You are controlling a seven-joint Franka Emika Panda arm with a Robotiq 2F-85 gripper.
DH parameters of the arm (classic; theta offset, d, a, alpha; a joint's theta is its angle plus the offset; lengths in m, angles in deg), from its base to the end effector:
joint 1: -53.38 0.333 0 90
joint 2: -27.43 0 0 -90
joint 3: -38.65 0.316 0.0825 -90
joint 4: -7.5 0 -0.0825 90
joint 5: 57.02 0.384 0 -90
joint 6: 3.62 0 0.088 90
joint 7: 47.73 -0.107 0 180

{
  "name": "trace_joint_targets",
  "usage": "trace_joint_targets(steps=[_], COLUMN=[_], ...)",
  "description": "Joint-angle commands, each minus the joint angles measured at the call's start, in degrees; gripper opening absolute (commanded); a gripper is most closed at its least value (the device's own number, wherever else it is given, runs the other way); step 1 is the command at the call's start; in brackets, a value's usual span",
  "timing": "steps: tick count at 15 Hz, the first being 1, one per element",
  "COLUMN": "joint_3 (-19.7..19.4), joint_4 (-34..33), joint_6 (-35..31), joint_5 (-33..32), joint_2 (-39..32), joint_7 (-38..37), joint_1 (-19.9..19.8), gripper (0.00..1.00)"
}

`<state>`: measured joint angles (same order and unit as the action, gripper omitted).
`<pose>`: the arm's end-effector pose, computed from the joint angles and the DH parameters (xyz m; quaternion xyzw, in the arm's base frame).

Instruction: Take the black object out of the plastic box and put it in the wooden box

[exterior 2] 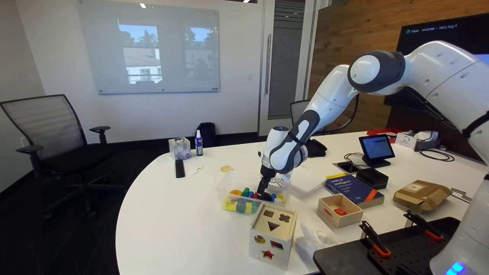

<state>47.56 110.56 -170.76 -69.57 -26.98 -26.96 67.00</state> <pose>0.5832 0.2521 0.0431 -0.8985 -0.4280 -0.0935 0.0275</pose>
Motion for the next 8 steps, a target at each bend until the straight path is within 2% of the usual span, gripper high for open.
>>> trace_joint_targets(steps=[1,3,6,8], joint_3=[-3.18,-4.26,-5.67,-6.42], joint_4=[-2.34,-2.48,-2.5,-2.55], joint_6=[-2.94,-3.87,-5.36,-5.83], joint_5=[-2.78,-3.63,-4.49,-4.66], joint_2=[-2.64,-3.28,-3.83,-3.94], joint_7=[-3.17,-3.72,-4.02,-4.22], joint_1=[3.43,4.57,6.05,6.82], gripper=[0.77,0.68,0.42,0.28])
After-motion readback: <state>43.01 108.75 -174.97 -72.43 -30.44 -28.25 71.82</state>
